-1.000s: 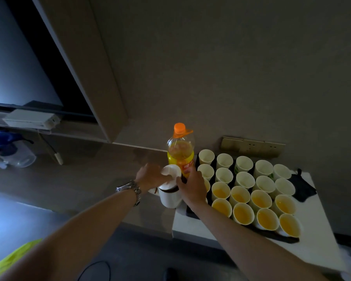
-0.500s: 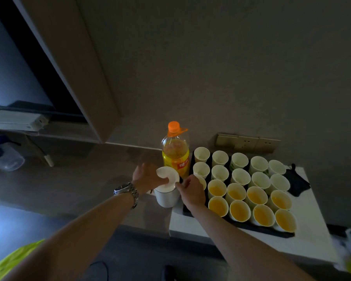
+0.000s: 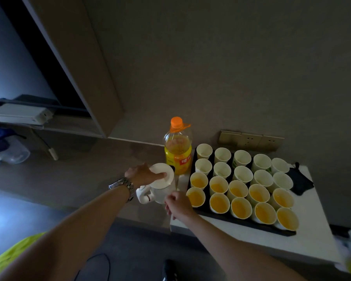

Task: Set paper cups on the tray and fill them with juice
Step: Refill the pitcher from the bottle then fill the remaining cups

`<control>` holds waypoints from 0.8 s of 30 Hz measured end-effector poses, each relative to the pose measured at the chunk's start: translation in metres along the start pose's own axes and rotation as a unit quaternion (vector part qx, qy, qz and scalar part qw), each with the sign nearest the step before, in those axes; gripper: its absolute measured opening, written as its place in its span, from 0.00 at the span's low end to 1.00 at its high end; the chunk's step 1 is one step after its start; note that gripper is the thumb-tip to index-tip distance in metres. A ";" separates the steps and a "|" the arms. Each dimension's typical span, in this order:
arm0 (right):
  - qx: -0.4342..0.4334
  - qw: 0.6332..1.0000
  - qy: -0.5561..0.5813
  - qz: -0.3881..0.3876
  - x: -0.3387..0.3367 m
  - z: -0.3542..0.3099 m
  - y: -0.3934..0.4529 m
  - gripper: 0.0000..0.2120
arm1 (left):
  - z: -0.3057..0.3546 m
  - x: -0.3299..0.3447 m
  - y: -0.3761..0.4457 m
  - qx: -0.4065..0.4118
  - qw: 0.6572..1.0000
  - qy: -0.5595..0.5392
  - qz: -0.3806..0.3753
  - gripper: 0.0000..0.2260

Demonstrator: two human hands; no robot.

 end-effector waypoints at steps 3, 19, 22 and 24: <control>-0.001 1.000 -0.008 -0.029 0.018 -0.002 -0.002 0.13 | -0.013 0.014 -0.001 -0.048 0.997 -0.047 -0.030 0.37; -0.061 0.990 -0.126 0.003 0.035 0.005 0.021 0.23 | -0.030 0.074 -0.025 -0.106 0.851 -0.487 -0.167 0.36; -0.044 0.994 -0.096 -0.012 0.038 0.006 0.026 0.24 | -0.043 0.077 -0.021 -0.057 0.884 -0.443 -0.141 0.39; -0.023 0.997 -0.070 -0.014 0.039 0.007 0.028 0.28 | -0.048 0.074 -0.025 -0.012 0.903 -0.414 -0.113 0.37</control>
Point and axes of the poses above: each hand's wrist, its own y-axis towards the middle knuckle, its own x-axis out of the palm, z = x × y, the point moved 10 cm from there along y, towards the middle knuckle, and after that the axes turned 3 degrees about -z, right-handed, at the moved point
